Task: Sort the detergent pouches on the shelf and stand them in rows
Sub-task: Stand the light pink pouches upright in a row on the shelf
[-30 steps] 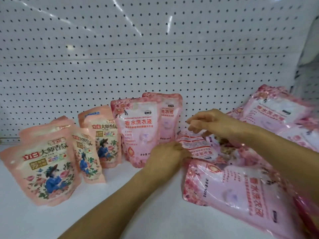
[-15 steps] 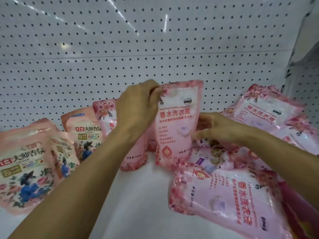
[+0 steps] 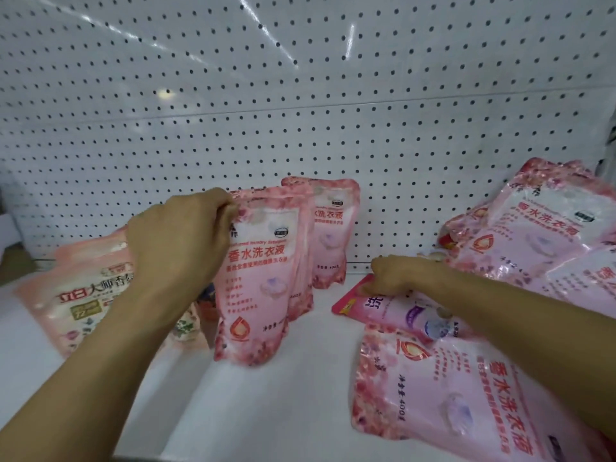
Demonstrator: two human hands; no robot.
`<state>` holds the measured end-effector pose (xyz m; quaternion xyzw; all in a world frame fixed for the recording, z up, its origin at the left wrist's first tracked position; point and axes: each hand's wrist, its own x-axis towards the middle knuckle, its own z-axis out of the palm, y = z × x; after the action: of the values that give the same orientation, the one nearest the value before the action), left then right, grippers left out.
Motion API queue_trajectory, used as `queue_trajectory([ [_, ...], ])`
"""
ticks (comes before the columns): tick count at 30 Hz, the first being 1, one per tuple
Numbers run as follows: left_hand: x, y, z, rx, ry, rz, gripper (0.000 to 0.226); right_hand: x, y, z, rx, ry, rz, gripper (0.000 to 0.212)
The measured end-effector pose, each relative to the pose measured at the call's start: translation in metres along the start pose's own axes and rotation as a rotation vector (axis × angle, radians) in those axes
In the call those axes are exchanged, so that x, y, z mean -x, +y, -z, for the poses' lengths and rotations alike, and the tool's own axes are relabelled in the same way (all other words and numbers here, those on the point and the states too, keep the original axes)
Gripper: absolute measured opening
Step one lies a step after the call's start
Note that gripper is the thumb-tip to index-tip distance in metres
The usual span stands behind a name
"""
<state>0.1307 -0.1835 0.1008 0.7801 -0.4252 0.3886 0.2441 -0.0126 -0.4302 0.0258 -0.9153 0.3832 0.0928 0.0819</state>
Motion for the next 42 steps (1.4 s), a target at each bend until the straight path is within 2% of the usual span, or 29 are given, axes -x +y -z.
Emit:
queue_trajectory([
  [2,0.002,-0.008,-0.001,-0.064,0.034,-0.062,0.023,-0.003,-0.002,0.001,-0.057,0.02,-0.025,0.06],
  [7,0.003,-0.024,0.003,-0.152,-0.025,-0.051,0.014,-0.004,0.001,0.012,-0.235,0.035,-0.067,0.058],
  [9,0.005,-0.026,0.005,-0.133,-0.024,-0.048,0.012,-0.001,0.001,0.019,-0.347,0.038,-0.061,0.052],
  [11,0.007,-0.028,0.005,-0.113,-0.023,-0.037,0.013,0.009,0.0,0.029,-0.501,0.067,-0.029,0.037],
  [15,0.013,-0.03,0.005,-0.097,-0.041,-0.037,0.011,0.045,0.004,0.068,-0.683,0.24,0.061,0.023],
  [18,0.014,-0.029,0.006,-0.072,-0.065,-0.014,0.017,0.064,0.012,0.093,-0.807,0.435,0.065,0.014],
  [23,0.014,-0.025,0.006,-0.072,-0.081,0.027,0.027,0.046,0.026,0.082,-1.216,0.743,0.003,0.009],
  [25,0.014,-0.024,0.006,-0.079,-0.095,0.034,0.029,0.033,0.027,0.069,-1.319,0.795,-0.042,0.005],
  [28,0.014,-0.024,0.008,-0.074,-0.13,0.049,0.033,0.018,0.03,0.055,-1.383,0.764,-0.108,0.015],
  [30,0.014,-0.025,0.008,-0.078,-0.148,0.059,0.035,0.015,0.033,0.054,-1.385,0.754,-0.136,0.008],
  [33,0.016,-0.024,0.008,-0.044,-0.153,0.065,0.036,0.019,0.036,0.058,-1.336,0.713,-0.146,0.021],
  [36,0.017,-0.021,0.008,0.003,-0.144,0.061,0.038,0.024,0.039,0.057,-1.289,0.638,-0.136,0.019],
  [42,0.03,-0.014,0.001,-0.051,-0.05,-0.099,0.046,0.059,0.044,0.042,-1.12,0.568,-0.167,0.072],
])
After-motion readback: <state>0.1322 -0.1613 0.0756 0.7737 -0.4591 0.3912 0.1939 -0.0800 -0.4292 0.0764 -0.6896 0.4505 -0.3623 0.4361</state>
